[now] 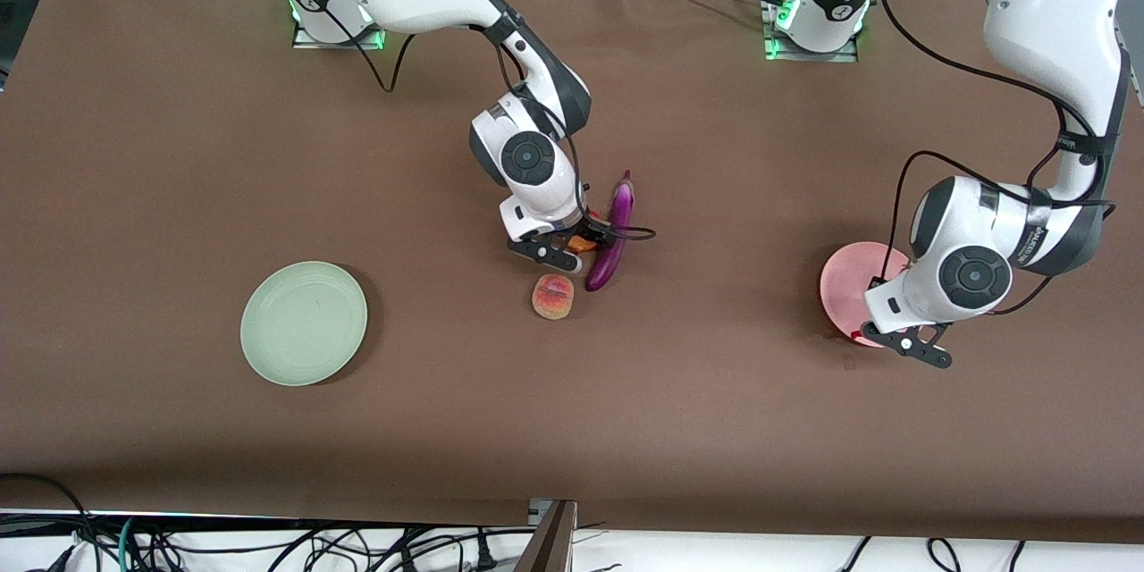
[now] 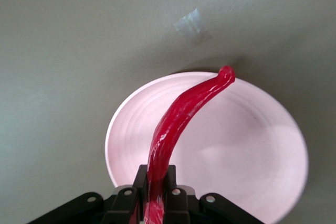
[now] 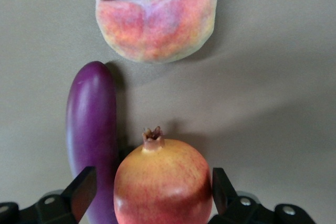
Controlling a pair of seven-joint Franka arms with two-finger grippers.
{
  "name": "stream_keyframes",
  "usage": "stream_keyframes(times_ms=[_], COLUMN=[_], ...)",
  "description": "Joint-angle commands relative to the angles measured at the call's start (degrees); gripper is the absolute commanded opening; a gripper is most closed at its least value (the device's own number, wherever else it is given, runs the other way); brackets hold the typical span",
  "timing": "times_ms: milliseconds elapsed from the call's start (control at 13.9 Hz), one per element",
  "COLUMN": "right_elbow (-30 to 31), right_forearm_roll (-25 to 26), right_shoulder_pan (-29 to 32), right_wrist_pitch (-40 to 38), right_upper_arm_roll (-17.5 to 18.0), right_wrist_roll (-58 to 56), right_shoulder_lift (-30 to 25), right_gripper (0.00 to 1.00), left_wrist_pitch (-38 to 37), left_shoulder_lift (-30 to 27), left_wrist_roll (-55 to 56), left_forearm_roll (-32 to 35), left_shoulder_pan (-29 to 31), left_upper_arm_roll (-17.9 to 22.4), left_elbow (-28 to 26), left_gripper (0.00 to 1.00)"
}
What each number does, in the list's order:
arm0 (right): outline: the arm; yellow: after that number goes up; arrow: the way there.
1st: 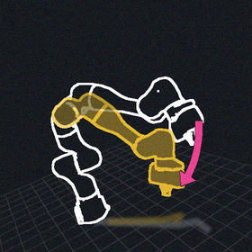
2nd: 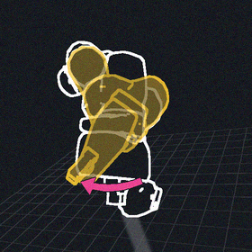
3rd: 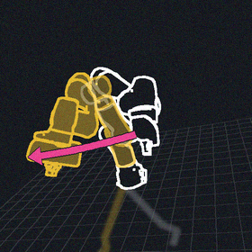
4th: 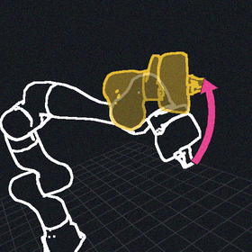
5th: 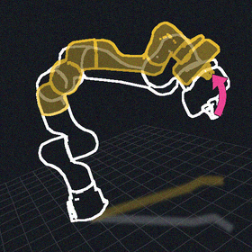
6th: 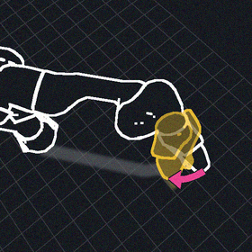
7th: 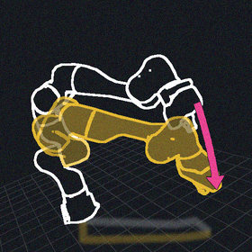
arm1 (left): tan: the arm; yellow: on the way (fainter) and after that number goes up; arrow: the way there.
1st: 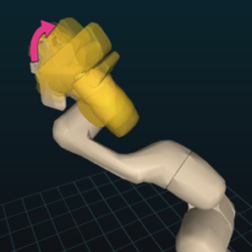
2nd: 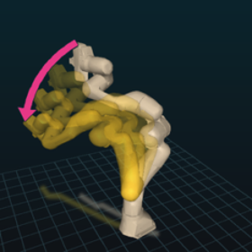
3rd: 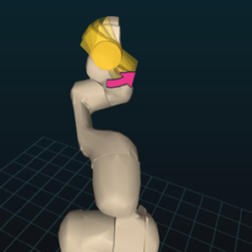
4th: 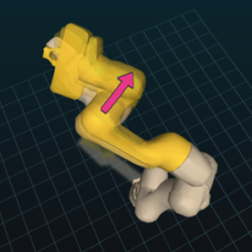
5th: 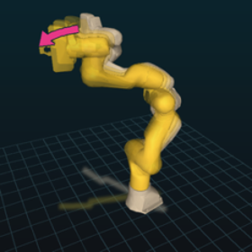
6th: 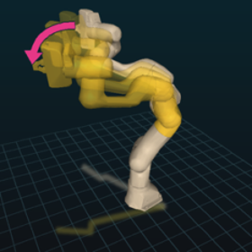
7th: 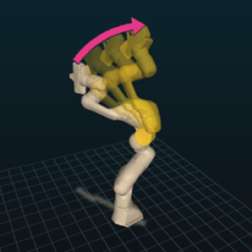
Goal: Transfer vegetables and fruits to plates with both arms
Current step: 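Place the chili on the pink plate while the right gripper grasps the pomegranate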
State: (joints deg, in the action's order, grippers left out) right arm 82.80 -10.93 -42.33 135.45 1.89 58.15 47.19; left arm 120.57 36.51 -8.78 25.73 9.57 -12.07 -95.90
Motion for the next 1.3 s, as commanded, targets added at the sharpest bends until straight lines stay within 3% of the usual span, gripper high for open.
stream_keyframes(times_ms=[0,72,144,216,433,649,1010,1226], right_elbow=[-0.97,-1.15,-1.24,-1.15,-1.5,-1.5,-0.89,-0.88], right_forearm_roll=[0.12,0.91,1.44,1.44,0.65,1.17,1.44,1.53], right_shoulder_pan=[-0.65,-0.56,-0.3,0.05,5.31,11.38,17.89,25.08], right_wrist_pitch=[0.34,0.16,-0.36,-1.67,-13.25,-24.42,-31.65,-31.22], right_upper_arm_roll=[-0.66,-0.75,-1.01,-1.19,-1.54,-2.06,-12.77,-13.49], right_wrist_roll=[-0.05,-0.23,-0.66,-1.02,-7.31,-16.9,-38.94,-49.07], right_shoulder_lift=[0.62,0.27,-0.34,-1.82,-7.88,-12.2,-12.65,-10.12], right_gripper=[0.38,0.38,0.38,0.38,0.38,0.38,0.38,0.38], left_wrist_pitch=[3.09,3.18,3.18,3.09,1.87,-5.4,-7.54,-7.19], left_shoulder_lift=[-0.22,-0.13,-0.13,-0.13,-1.44,-4.95,-5.32,-3.39], left_wrist_roll=[-0.98,-0.98,-0.89,-0.89,-0.28,0.07,13.14,24.82], left_forearm_roll=[1.34,1.42,1.25,1.16,1.07,-3.64,-7.45,-7.63], left_shoulder_pan=[1.41,1.5,1.5,1.5,1.24,1.24,-0.51,-9.1], left_upper_arm_roll=[-0.94,-0.94,-0.94,-0.94,-1.9,-7.51,-19.72,-20.54], left_elbow=[-2.36,-2.36,-2.27,-2.1,-1.66,-1.39,-1.3,-0.96], left_gripper=[0.0,0.11,0.89,1.0,1.0,1.0,1.0,1.0])
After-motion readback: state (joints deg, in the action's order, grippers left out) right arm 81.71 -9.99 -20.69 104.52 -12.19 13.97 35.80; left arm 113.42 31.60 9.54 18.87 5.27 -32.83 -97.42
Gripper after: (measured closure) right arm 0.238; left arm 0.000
